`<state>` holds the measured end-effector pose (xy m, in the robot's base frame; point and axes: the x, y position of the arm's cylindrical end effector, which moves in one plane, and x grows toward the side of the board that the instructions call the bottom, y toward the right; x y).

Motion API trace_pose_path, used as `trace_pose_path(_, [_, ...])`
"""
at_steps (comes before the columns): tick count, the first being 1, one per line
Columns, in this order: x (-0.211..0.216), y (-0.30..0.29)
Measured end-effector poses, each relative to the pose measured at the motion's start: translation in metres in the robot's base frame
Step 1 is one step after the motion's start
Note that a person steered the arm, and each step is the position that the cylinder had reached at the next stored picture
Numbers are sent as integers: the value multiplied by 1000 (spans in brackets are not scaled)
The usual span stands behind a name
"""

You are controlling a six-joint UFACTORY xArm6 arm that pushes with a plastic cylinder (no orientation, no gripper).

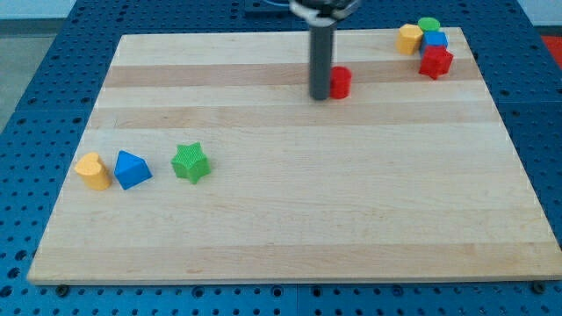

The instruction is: Move the red circle below the yellow hexagon

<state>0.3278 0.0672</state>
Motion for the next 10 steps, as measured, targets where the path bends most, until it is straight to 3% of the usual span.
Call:
trace_pose_path(1, [-16,53])
trace_pose_path(3, [-14,22])
trace_pose_path(5, [-27,91])
trace_pose_path(6, [-8,75])
trace_pose_path(9, [-35,97])
trace_pose_path(10, [-25,88])
